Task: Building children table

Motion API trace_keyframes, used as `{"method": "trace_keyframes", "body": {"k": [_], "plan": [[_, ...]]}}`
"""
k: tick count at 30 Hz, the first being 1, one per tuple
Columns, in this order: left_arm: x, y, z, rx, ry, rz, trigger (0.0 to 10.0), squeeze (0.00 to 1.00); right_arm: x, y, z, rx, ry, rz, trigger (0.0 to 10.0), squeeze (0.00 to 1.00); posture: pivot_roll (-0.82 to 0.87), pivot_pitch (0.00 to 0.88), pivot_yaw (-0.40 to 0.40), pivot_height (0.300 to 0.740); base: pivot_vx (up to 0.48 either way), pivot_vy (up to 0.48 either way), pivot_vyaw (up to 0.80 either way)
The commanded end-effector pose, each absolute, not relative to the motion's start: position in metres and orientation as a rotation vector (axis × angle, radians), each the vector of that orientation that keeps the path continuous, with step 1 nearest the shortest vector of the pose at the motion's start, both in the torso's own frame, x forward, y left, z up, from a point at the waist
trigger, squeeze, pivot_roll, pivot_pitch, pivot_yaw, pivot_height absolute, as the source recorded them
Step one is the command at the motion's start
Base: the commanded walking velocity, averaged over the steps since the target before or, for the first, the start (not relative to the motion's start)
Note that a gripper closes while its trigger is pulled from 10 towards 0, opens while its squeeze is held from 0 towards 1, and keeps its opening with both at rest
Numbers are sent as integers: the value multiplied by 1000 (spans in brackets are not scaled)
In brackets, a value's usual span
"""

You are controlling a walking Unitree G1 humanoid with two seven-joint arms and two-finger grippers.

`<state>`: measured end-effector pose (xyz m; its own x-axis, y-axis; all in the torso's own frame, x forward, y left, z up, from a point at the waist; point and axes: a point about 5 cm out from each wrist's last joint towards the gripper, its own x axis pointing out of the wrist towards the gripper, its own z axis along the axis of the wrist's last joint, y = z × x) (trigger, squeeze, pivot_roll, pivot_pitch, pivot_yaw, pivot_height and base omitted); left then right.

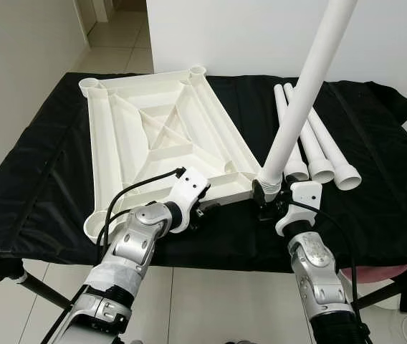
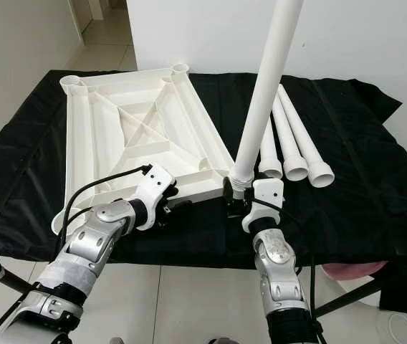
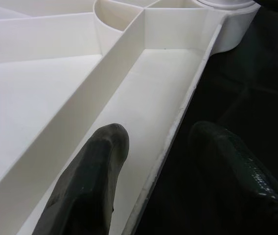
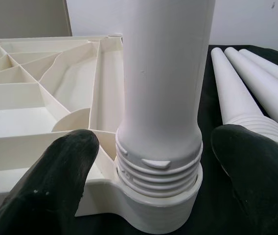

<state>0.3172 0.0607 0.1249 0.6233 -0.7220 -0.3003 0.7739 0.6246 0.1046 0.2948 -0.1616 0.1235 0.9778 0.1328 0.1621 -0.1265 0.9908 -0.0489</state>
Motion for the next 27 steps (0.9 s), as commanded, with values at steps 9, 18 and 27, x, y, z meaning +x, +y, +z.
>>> {"method": "trace_keyframes", "body": {"k": [9,18,27], "plan": [[332,69,124,234,224,-552,10000,0,295,-162,123,-37,-172,121,10000,0,-51,33,24,740,0,0,0],[337,72,123,239,228,-442,10000,0,295,-163,122,-34,-170,117,10000,0,-52,33,22,740,0,0,0],[340,76,122,247,229,-414,4471,0,296,-163,123,-37,-174,117,10000,0,-53,32,22,740,0,0,0]]}}
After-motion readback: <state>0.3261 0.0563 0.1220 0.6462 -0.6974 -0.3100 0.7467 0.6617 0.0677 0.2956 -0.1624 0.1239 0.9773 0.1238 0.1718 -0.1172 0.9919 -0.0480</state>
